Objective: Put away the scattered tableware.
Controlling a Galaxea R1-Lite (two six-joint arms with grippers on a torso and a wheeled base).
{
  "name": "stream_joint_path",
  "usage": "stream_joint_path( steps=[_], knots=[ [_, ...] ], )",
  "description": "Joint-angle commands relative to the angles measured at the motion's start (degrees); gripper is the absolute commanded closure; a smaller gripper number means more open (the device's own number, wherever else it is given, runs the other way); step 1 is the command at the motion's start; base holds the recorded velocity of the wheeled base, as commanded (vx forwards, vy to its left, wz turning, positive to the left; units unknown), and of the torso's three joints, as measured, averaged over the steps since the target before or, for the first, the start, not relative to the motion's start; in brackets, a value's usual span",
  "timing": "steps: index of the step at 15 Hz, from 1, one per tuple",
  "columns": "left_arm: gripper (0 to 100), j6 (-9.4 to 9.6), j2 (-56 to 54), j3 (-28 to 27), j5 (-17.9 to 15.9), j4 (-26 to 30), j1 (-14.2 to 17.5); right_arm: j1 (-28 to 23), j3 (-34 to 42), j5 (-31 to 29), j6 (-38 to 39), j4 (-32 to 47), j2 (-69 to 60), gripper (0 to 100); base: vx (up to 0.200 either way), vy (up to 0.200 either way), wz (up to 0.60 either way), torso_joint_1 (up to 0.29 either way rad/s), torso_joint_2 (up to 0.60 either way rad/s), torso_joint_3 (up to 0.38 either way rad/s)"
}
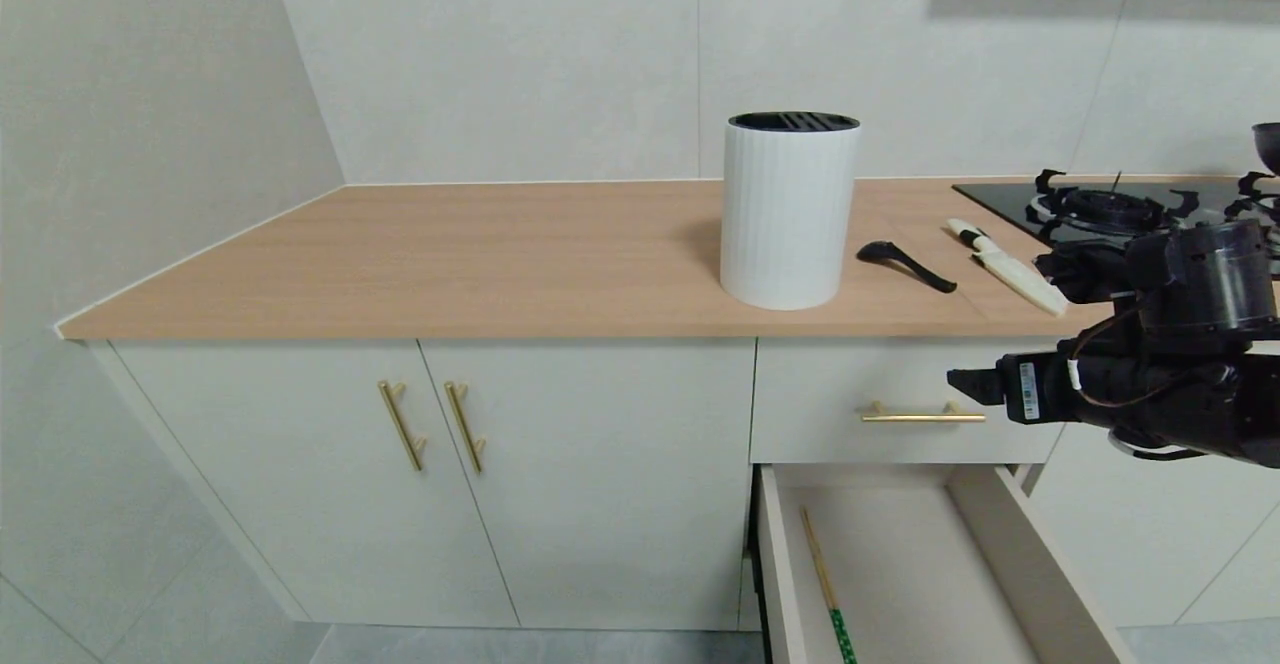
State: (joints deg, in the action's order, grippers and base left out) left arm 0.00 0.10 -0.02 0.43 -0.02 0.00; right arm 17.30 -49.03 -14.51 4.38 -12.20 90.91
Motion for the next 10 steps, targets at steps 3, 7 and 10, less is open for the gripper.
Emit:
stream_joint_path(
  steps=[3,7,10],
  knots=[
    [0,0.0,-0.01,-0.06,0.01,0.02,0.0,0.02,-0.01,-0.08,0.02,-0.01,0.06,0,0.0,0.0,0.0,0.201,-0.48,-0.281],
    [0,0.0,-0.01,-0.06,0.01,0.02,0.0,0.02,-0.01,0.0,0.02,-0.01,0.15,0,0.0,0.0,0.0,0.21,-0.49,-0.279],
    [0,0.0,-0.01,-0.06,0.01,0.02,0.0,0.02,-0.01,0.0,0.02,-0.01,0.33,0,0.0,0.0,0.0,0.23,-0.51,-0.286]
  ],
)
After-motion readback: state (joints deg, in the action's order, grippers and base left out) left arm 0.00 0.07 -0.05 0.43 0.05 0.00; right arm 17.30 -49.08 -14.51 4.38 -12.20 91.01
